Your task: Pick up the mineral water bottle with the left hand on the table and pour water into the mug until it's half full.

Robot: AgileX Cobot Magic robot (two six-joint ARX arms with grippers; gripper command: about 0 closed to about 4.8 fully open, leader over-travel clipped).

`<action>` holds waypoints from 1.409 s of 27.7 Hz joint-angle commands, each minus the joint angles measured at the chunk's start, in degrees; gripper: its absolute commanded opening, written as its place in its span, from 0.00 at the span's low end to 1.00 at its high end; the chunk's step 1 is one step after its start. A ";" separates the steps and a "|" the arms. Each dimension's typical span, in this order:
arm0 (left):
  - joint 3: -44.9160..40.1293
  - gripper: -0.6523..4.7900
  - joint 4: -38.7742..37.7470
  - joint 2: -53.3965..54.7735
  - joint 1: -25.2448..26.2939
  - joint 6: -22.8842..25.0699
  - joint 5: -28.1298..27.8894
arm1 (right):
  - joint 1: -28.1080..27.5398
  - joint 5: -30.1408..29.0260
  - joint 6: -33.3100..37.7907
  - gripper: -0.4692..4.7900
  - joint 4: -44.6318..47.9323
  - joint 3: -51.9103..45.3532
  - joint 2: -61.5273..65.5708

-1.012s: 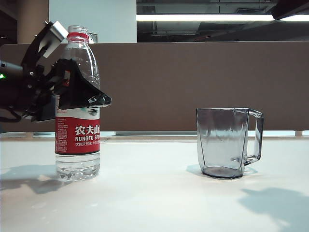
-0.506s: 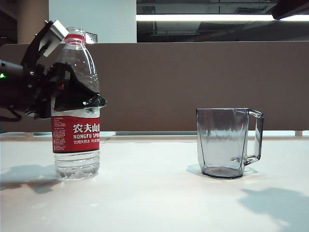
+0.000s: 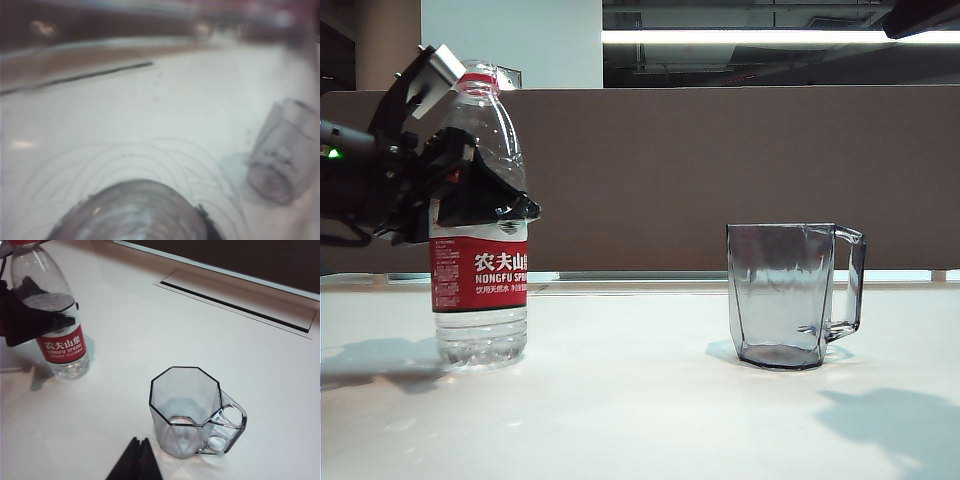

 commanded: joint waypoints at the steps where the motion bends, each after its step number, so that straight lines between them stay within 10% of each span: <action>1: 3.74 0.56 -1.29 -0.33 -1.16 -0.17 -1.22 | 0.02 0.11 0.20 0.09 0.96 0.28 -0.13; 12: 21.11 0.56 -26.10 -0.17 -13.66 15.28 -23.87 | 0.02 0.11 0.20 0.09 -0.17 0.28 -0.13; 39: 34.91 0.56 -34.10 12.70 -26.32 39.43 -35.78 | 0.02 0.11 0.20 0.09 -0.94 0.28 -0.11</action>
